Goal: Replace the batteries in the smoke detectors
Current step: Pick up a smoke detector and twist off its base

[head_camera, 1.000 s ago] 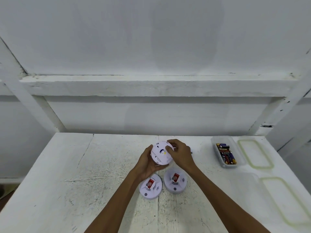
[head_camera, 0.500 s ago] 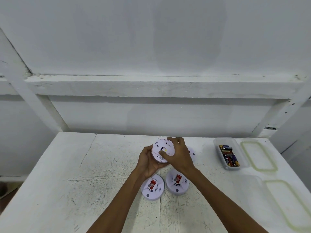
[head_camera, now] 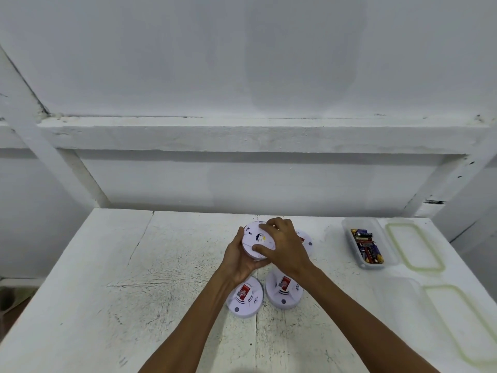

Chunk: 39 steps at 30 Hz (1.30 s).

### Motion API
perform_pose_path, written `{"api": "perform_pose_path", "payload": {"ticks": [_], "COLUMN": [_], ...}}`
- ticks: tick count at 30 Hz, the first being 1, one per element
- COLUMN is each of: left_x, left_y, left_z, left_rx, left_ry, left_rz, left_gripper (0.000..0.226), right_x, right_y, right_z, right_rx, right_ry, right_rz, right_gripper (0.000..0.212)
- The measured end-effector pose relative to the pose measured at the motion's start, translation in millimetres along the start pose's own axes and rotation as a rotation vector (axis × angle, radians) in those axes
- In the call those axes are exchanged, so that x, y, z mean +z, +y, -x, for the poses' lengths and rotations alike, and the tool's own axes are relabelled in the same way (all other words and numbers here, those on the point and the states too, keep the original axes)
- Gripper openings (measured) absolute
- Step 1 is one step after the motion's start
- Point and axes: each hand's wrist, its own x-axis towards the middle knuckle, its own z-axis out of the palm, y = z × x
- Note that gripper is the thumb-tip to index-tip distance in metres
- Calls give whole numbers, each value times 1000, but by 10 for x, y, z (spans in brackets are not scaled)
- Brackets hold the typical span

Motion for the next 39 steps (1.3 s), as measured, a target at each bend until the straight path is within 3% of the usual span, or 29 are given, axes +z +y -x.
{"api": "perform_pose_path", "payload": {"ticks": [26,30,39], "left_x": [10,33,16], "left_y": [-103,-86,-151], "left_z": [50,53,74], "left_rx": [-81,-67,-59], "left_ry": [3,24,3], "left_rz": [-69,-36,-20], "left_gripper": [54,53,54], "right_x": [-67,-112,-205], "right_y": [205,170,150], "right_z": [115,72,-68], "right_rx": [-82,-55,-192], "right_ry": [-202,-188,-173], "right_rz": [84,77,243], "right_gripper": [61,69,66]}}
